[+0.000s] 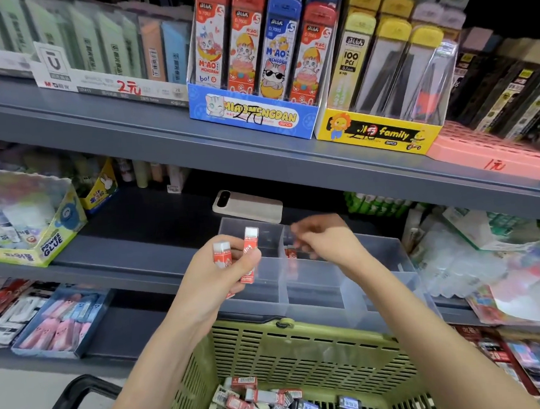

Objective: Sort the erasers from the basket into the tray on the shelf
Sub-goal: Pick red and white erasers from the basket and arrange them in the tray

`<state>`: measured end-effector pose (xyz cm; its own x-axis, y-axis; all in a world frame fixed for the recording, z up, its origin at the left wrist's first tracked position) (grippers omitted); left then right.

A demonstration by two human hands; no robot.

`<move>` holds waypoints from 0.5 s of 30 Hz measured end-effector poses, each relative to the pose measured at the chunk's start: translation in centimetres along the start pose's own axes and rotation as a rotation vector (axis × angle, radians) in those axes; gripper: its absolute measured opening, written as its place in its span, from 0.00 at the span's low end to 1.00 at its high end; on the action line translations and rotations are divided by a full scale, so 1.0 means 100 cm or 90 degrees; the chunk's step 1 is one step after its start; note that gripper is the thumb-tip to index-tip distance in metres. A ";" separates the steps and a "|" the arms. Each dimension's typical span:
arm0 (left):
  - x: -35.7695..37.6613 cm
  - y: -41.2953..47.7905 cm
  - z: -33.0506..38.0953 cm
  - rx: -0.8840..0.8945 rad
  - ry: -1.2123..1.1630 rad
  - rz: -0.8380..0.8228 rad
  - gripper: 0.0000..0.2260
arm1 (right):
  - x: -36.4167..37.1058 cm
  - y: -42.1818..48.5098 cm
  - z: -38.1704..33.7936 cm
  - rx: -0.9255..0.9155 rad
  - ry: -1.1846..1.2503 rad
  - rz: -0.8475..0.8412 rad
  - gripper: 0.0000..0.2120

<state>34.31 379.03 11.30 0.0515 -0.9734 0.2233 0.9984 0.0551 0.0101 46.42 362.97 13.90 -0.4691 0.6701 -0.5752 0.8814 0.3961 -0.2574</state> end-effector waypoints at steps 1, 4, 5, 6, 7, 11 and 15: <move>0.000 0.000 0.000 -0.001 0.009 -0.002 0.18 | 0.002 -0.013 -0.009 -0.075 0.134 -0.048 0.08; 0.001 0.001 -0.002 -0.003 0.042 -0.005 0.13 | 0.015 -0.042 -0.031 -0.185 0.238 -0.204 0.04; 0.002 0.001 -0.002 -0.001 0.057 -0.010 0.11 | 0.020 -0.046 -0.035 -0.195 0.220 -0.214 0.04; 0.003 0.001 -0.002 0.003 0.072 -0.015 0.10 | 0.022 -0.047 -0.036 -0.198 0.205 -0.206 0.03; 0.004 0.001 -0.003 0.007 0.083 -0.018 0.11 | 0.022 -0.046 -0.036 -0.201 0.210 -0.195 0.04; 0.005 0.000 0.000 0.003 0.015 0.001 0.15 | -0.007 -0.032 -0.021 -0.149 0.314 -0.017 0.06; 0.003 0.005 0.001 -0.045 -0.212 0.022 0.16 | -0.034 -0.009 0.009 0.014 0.105 0.106 0.06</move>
<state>34.86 378.79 11.43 0.0863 -0.8445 0.5286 0.9959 0.0592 -0.0679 47.28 359.79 15.41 -0.3183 0.8193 -0.4768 0.9475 0.2587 -0.1880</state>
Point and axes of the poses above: each hand's wrist, its own y-axis towards the middle knuckle, its own x-axis out of the palm, z = x × y, the point moved 2 cm from there along y, towards the middle knuckle, and after that the axes turned 9 degrees about -z, right-handed, at the moved point
